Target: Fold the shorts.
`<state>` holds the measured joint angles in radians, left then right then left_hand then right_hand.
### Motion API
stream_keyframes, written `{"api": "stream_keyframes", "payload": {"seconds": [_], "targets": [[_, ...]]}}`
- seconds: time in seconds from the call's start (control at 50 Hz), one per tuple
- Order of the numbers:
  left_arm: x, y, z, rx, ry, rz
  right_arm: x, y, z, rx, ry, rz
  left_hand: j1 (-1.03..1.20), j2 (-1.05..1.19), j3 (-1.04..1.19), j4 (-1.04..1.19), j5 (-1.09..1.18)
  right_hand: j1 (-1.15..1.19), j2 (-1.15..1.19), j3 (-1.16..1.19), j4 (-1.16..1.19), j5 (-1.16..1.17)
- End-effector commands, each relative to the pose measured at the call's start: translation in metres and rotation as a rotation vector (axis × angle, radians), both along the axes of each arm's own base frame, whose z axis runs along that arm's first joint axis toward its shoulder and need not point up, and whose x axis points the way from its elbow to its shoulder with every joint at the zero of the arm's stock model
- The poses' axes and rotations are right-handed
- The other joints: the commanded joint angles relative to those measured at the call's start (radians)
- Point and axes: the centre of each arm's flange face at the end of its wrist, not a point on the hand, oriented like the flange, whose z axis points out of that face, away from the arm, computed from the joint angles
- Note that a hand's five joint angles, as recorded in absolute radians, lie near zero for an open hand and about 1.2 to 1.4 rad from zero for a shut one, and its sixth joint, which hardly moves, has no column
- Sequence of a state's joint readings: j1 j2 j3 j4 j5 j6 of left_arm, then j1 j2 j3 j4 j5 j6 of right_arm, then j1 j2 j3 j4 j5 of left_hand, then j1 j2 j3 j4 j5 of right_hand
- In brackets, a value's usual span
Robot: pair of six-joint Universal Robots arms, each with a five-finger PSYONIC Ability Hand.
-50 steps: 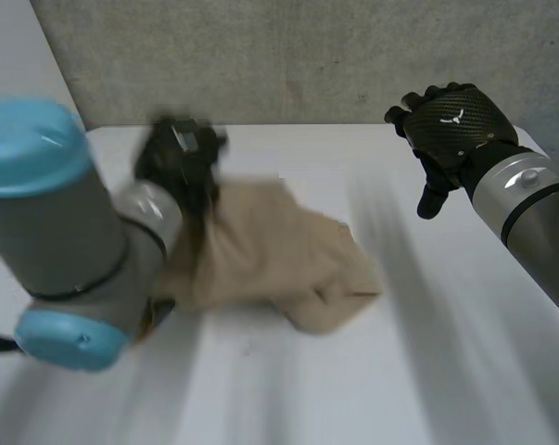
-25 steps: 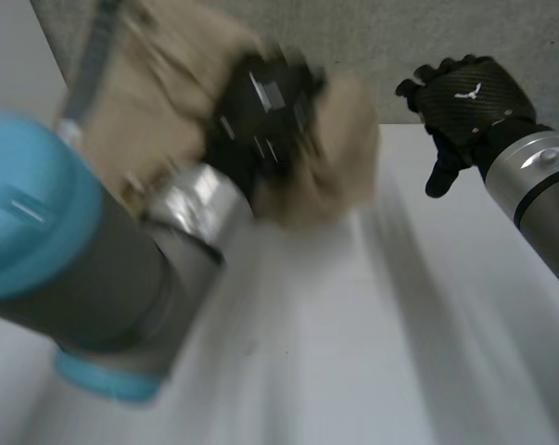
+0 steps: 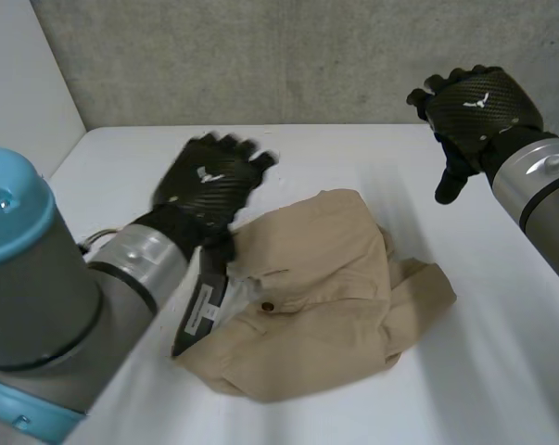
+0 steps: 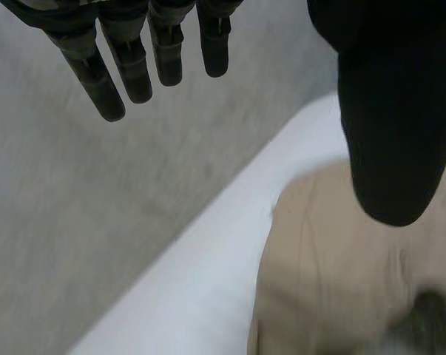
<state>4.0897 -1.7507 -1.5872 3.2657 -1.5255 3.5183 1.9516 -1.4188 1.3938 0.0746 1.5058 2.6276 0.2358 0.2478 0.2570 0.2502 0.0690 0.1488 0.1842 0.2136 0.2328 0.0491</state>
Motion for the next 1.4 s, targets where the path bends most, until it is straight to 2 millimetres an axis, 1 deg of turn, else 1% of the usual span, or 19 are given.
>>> {"api": "stream_keyframes", "payload": {"seconds": [0.02,0.08,0.24,0.44,0.74,0.82,0.84,0.88,0.94,1.0,1.02,1.04,1.06,1.08,1.14,1.18,1.26,1.34,1.4], "targets": [[0.040,0.002,-0.042,0.277,-0.141,0.128,0.005,0.005,-0.008,0.006,0.043,0.026,0.080,0.069,0.059,0.066,0.073,0.026,-0.010,-0.039,-0.058,-0.049],[0.052,0.017,-0.059,0.404,-0.191,0.148,0.008,0.007,-0.011,0.009,0.049,0.037,0.080,0.069,0.059,0.066,0.073,0.026,-0.010,-0.039,-0.058,-0.049],[0.069,0.036,-0.074,0.434,-0.232,0.223,0.011,0.007,-0.020,0.033,0.063,0.043,0.122,0.110,0.100,0.107,0.114,0.026,-0.010,-0.039,-0.058,-0.049],[0.067,0.032,-0.094,0.354,-0.191,0.221,0.014,0.009,-0.021,0.035,0.065,0.052,0.347,0.336,0.326,0.333,0.340,0.026,-0.010,-0.039,-0.058,-0.049],[0.058,0.040,-0.113,0.405,-0.237,0.181,0.014,0.010,-0.022,0.036,0.067,0.047,0.348,0.336,0.326,0.333,0.340,0.026,-0.010,-0.039,-0.058,-0.049],[0.056,0.042,-0.119,0.417,-0.252,0.172,0.014,0.010,-0.022,0.034,0.075,0.047,0.647,0.635,0.626,0.633,0.639,0.026,-0.010,-0.039,-0.058,-0.049],[0.055,0.039,-0.118,0.407,-0.244,0.173,0.014,0.010,-0.022,0.034,0.075,0.047,1.155,1.143,1.134,1.141,1.148,0.026,-0.010,-0.039,-0.058,-0.049],[0.054,0.038,-0.116,0.398,-0.239,0.172,0.014,0.010,-0.021,0.029,0.077,0.047,1.160,1.149,1.139,1.146,1.153,0.026,-0.010,-0.039,-0.058,-0.049],[0.051,0.027,-0.105,0.357,-0.206,0.186,0.014,0.009,-0.021,0.027,0.075,0.045,1.160,1.149,1.139,1.146,1.153,0.026,-0.010,-0.039,-0.058,-0.049],[0.052,-0.008,-0.060,0.213,-0.094,0.255,0.014,0.009,-0.020,0.024,0.074,0.045,1.160,1.149,1.139,1.146,1.153,0.026,-0.010,-0.039,-0.058,-0.049],[0.052,-0.008,-0.060,0.212,-0.093,0.255,0.014,0.009,-0.020,0.024,0.074,0.045,1.160,1.149,1.139,1.146,1.153,0.026,-0.010,-0.039,-0.058,-0.049],[0.069,-0.041,-0.013,0.065,-0.001,0.350,0.014,0.009,-0.019,0.023,0.073,0.045,1.160,1.149,1.139,1.146,1.153,0.026,-0.010,-0.039,-0.058,-0.049],[0.069,-0.041,-0.013,0.064,-0.001,0.351,0.014,0.009,-0.019,0.021,0.073,0.045,1.160,1.149,1.139,1.146,1.153,0.026,-0.010,-0.039,-0.058,-0.049],[0.076,-0.052,0.006,0.002,0.030,0.386,0.014,0.009,-0.018,0.020,0.072,0.045,1.160,1.149,1.139,1.146,1.153,0.026,-0.010,-0.039,-0.058,-0.049],[0.098,-0.080,0.088,-0.266,0.151,0.476,0.014,0.008,-0.016,0.013,0.069,0.043,1.160,1.149,1.139,1.146,1.153,0.026,-0.010,-0.039,-0.058,-0.049],[0.099,-0.081,0.132,-0.396,0.230,0.479,0.014,0.008,-0.015,0.011,0.067,0.043,1.160,1.149,1.139,1.146,1.153,0.026,-0.010,-0.039,-0.058,-0.049],[0.087,-0.067,0.182,-0.530,0.324,0.425,0.013,0.007,-0.013,0.006,0.063,0.038,1.160,1.149,1.139,1.146,1.153,0.026,-0.010,-0.039,-0.058,-0.049],[0.065,-0.050,0.206,-0.584,0.391,0.341,0.011,0.006,-0.011,0.000,0.060,0.032,1.160,1.149,1.139,1.146,1.153,0.026,-0.010,-0.039,-0.058,-0.049],[0.040,-0.045,0.196,-0.559,0.398,0.272,0.011,0.006,-0.010,-0.002,0.059,0.030,1.160,1.149,1.139,1.146,1.153,0.026,-0.010,-0.039,-0.058,-0.049]]}}
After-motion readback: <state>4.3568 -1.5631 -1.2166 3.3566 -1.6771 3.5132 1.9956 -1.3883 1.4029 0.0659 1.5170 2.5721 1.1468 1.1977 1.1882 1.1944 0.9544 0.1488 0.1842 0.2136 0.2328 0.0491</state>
